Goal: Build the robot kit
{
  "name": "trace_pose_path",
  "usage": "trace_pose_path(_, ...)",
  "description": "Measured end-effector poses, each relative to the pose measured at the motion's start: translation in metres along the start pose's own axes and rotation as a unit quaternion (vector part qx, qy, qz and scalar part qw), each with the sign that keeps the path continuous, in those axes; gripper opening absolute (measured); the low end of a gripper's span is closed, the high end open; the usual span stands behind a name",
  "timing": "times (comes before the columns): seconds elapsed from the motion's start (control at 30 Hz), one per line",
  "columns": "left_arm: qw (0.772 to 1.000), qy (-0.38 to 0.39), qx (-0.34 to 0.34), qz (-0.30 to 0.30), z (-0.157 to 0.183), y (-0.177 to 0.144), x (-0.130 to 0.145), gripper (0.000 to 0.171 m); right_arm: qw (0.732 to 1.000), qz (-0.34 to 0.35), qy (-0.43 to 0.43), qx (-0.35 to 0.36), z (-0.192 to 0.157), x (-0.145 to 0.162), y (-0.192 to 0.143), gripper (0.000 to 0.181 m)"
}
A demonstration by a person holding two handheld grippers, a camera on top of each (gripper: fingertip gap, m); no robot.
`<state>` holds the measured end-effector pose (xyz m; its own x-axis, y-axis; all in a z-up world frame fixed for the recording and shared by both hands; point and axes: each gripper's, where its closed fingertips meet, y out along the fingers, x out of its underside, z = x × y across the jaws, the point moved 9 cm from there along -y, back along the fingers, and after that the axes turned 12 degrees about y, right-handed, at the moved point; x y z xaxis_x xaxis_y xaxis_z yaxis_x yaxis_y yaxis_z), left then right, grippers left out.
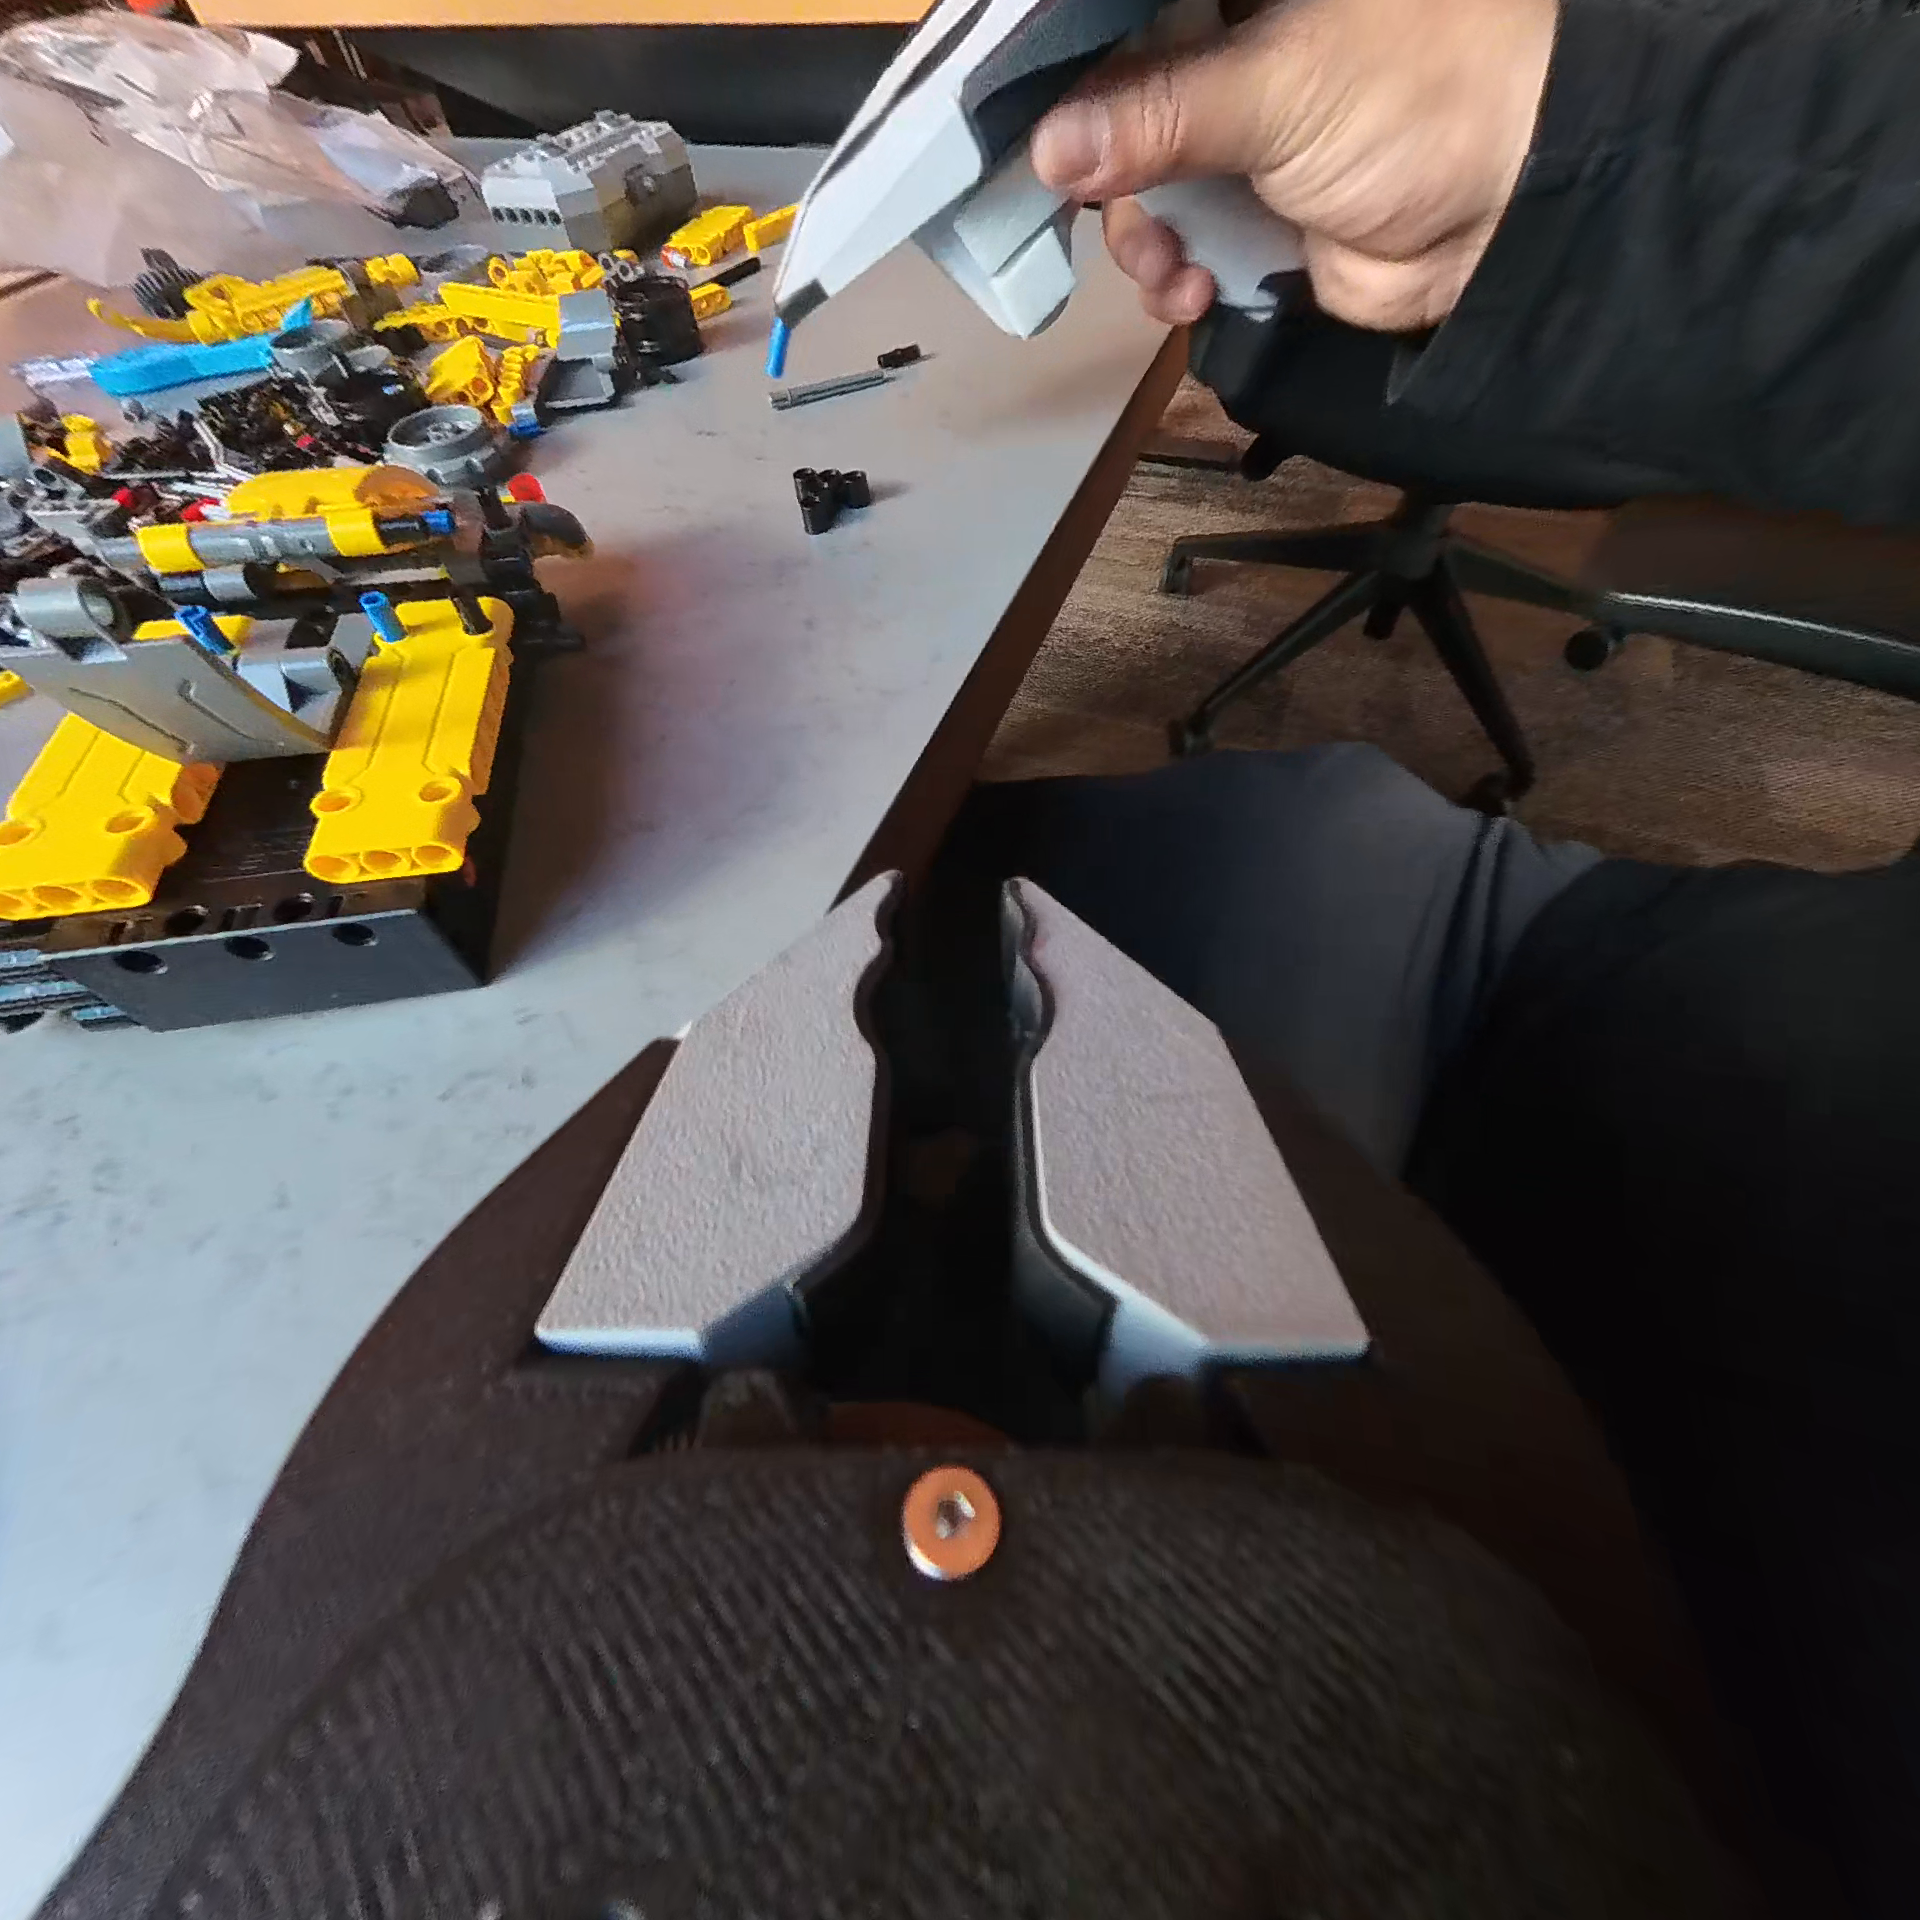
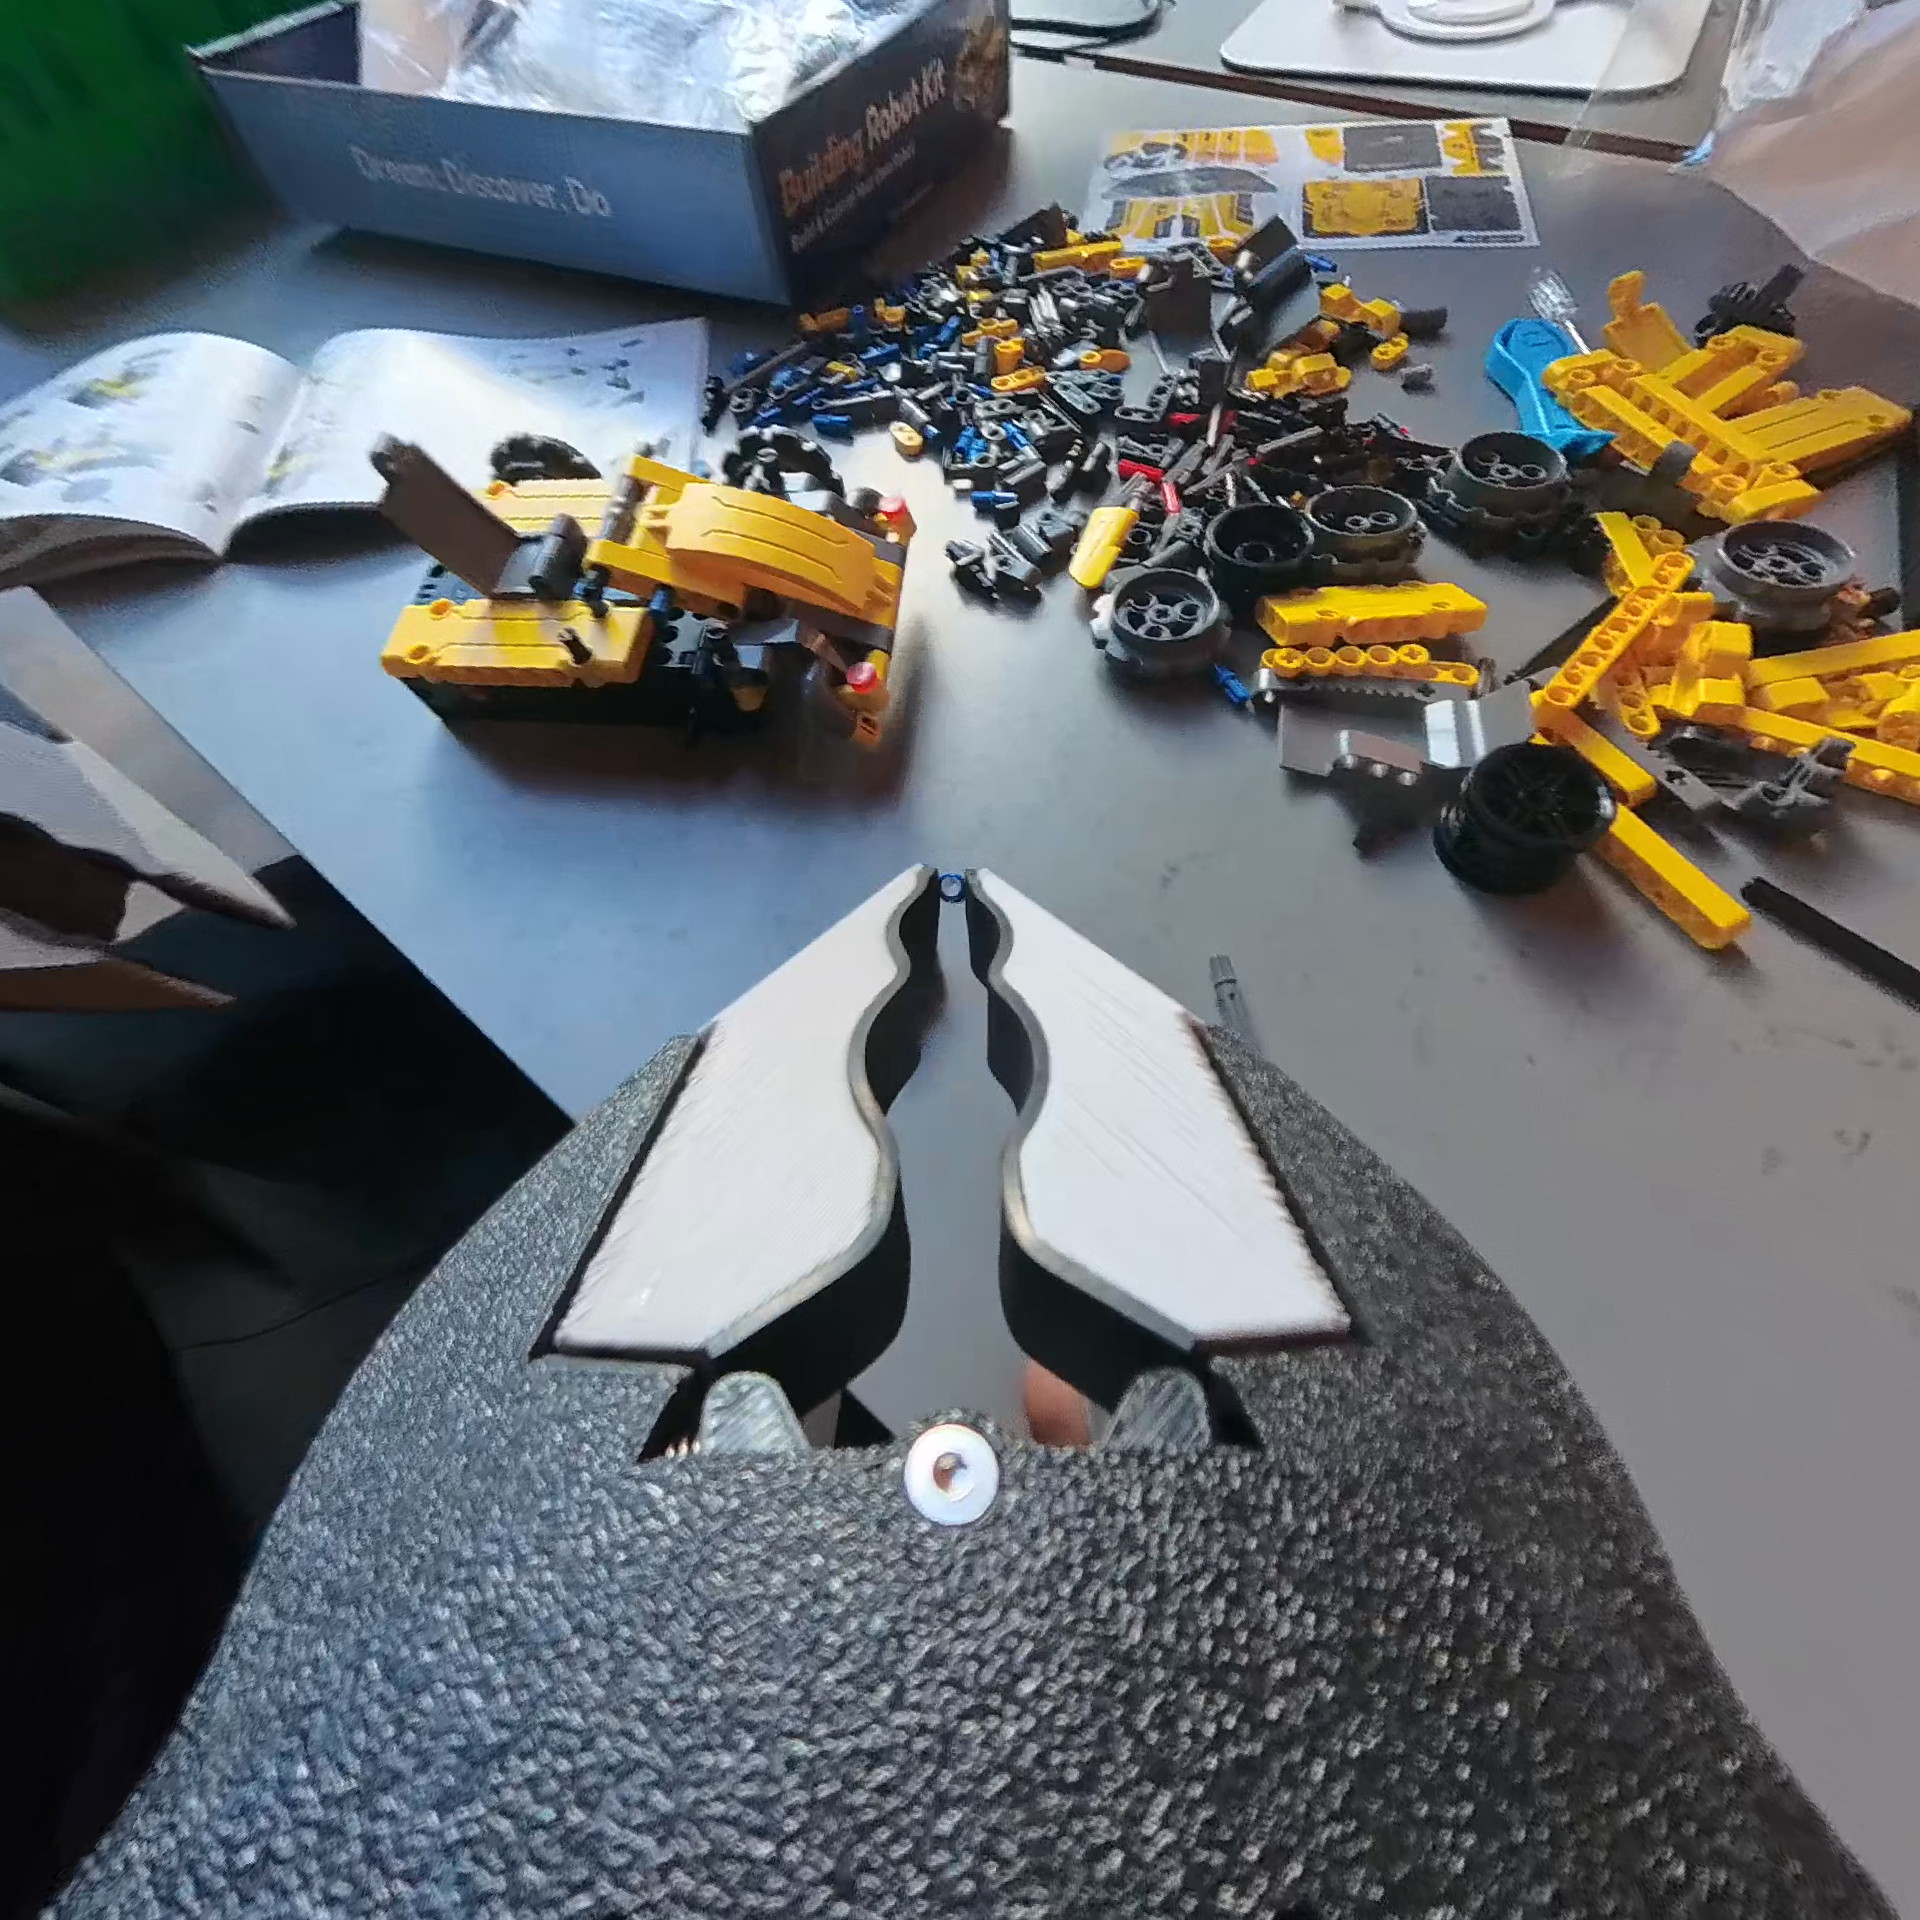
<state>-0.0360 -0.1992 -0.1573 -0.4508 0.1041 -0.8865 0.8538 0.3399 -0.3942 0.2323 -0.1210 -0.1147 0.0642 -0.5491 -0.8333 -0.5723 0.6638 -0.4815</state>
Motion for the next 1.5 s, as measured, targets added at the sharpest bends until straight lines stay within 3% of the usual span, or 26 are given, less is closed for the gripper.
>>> trace_pose_path(0.2, 1.0, -0.003, 0.006, 0.0, 0.002, 0.001, 0.0, 0.014, 0.999, -0.028, 0.0, 0.027, 0.006, 0.001, 0.004, 0.004)
trace_pose_path(0.9, 1.0, -0.004, 0.013, 0.0, 0.004, 0.003, -0.001, 0.013, 0.999, -0.041, 0.023, 0.02, 0.011, 0.002, 0.01, 0.004)
trace_pose_path(1.5, 1.0, -0.002, 0.018, -0.004, 0.005, 0.005, -0.001, 0.013, 0.992, -0.123, -0.019, 0.029, -0.006, 0.011, 0.006, 0.004)
